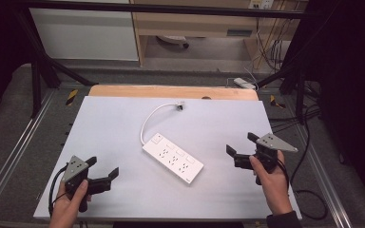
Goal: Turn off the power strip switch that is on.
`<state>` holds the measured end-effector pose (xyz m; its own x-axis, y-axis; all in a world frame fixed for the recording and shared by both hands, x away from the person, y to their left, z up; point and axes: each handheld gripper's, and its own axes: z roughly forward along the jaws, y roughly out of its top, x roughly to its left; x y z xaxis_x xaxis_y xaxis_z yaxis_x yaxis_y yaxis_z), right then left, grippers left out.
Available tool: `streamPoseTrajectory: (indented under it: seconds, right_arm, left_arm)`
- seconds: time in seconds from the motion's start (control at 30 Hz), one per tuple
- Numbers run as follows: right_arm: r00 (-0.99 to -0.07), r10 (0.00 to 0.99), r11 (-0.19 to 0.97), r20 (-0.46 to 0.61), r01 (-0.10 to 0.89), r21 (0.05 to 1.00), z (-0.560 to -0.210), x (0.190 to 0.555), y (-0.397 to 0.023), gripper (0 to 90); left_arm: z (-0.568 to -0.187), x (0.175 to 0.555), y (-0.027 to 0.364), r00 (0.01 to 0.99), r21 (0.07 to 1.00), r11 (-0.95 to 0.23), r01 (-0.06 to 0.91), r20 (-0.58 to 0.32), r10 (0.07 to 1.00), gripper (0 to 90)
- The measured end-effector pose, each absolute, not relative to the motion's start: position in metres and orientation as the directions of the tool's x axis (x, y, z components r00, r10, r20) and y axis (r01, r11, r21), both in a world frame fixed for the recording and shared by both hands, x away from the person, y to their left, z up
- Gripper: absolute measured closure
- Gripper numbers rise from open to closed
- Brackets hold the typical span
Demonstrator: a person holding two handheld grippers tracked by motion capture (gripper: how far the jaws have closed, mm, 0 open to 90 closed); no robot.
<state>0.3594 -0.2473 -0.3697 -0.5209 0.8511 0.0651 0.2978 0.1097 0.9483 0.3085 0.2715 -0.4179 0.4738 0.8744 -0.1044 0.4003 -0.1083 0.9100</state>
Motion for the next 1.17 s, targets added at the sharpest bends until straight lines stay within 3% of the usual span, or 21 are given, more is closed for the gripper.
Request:
streamPoseTrajectory:
  seconds: [0.67, 1.17]
  right_arm:
    - [-0.481, 0.873, 0.095, 0.078, 0.325, 0.941, -0.397, 0.342, -0.295, 4.6]
    - [-0.556, 0.830, 0.207, 0.048, 0.388, 0.898, -0.437, 0.351, -0.275, 4.4]
  left_arm:
    - [-0.418, 0.308, 0.271, 0.476, 0.911, -0.112, 0.398, -0.101, 0.874, 5.1]
    - [-0.418, 0.308, 0.269, 0.486, 0.910, -0.120, 0.397, -0.098, 0.869, 5.1]
